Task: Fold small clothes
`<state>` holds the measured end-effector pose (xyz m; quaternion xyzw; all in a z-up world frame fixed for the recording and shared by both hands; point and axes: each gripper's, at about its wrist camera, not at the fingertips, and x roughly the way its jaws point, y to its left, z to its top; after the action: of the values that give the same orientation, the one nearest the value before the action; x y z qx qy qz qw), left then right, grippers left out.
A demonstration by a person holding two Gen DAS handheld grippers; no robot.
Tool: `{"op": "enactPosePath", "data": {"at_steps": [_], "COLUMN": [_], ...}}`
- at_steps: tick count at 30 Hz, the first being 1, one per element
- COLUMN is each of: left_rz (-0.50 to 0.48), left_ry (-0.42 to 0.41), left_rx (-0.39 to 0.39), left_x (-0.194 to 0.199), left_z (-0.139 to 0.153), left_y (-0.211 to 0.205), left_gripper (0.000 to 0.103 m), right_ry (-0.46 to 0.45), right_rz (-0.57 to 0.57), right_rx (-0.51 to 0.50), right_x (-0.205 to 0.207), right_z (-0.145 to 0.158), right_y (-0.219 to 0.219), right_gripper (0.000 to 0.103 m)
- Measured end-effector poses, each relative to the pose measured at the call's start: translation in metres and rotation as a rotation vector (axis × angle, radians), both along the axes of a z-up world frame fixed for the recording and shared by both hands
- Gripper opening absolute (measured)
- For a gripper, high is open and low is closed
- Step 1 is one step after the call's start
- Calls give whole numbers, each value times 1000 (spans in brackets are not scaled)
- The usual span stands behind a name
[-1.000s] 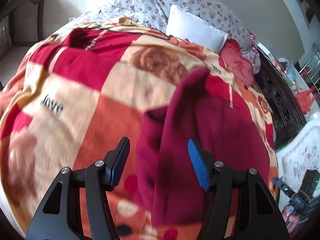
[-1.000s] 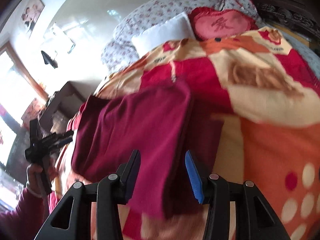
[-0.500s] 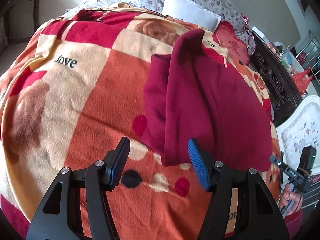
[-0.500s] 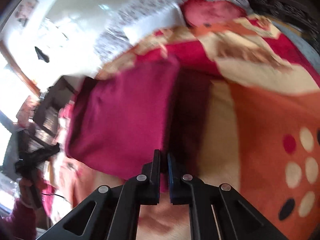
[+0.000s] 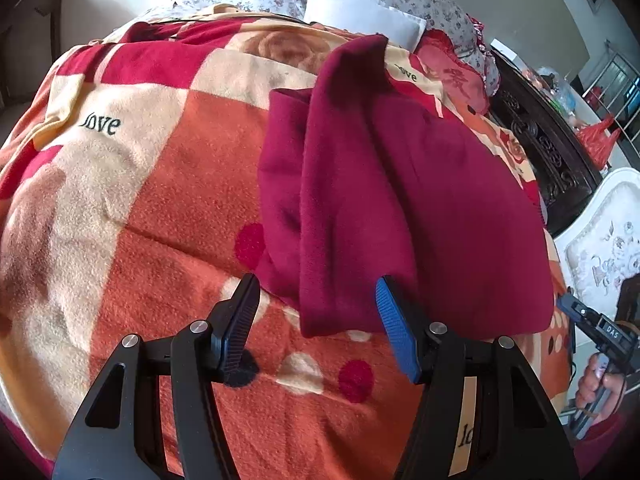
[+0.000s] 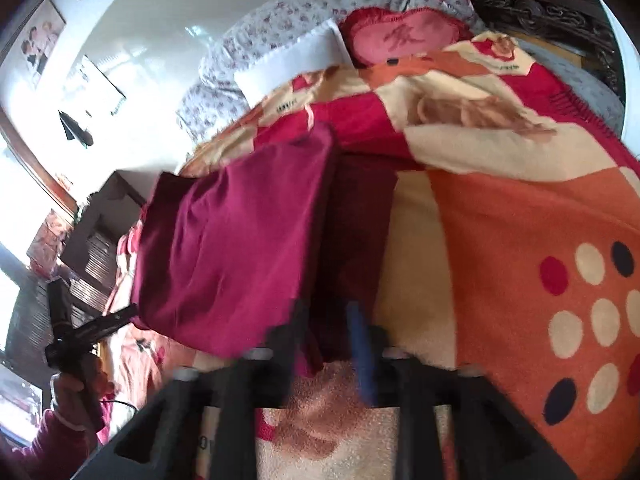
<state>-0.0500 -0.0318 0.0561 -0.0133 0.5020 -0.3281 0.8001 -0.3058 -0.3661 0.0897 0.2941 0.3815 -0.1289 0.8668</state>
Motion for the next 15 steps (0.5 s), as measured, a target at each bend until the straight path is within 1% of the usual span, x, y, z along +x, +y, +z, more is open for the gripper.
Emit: {"op": "enactPosePath", "data": {"at_steps": [4, 6, 8, 10, 12, 15], "left_rz": [-28, -26, -15, -7, -3, -5], "left_ry": [-15, -4, 4, -7, -25, -24], "left_rx": [21, 26, 6, -22, -48, -56], "left_x": [-5, -5, -6, -7, -8, -6], "left_z": [0, 0, 4, 10, 16, 16], "left_y": [-3, -3, -1, 1, 0, -8], "left_gripper": [61, 61, 61, 61, 61, 61], "right_ry": [34, 36, 28, 11, -18, -53], "right_rz": [13, 19, -7, -36, -45, 10], "right_rx": [9, -32, -98, -132, -145, -138], "right_x": [14, 20, 21, 22, 27, 52], "right_z": [-14, -12, -2, 7, 18, 30], "right_y": [12, 21, 27, 27, 26, 29], "right_gripper": [41, 41, 41, 41, 41, 41]}}
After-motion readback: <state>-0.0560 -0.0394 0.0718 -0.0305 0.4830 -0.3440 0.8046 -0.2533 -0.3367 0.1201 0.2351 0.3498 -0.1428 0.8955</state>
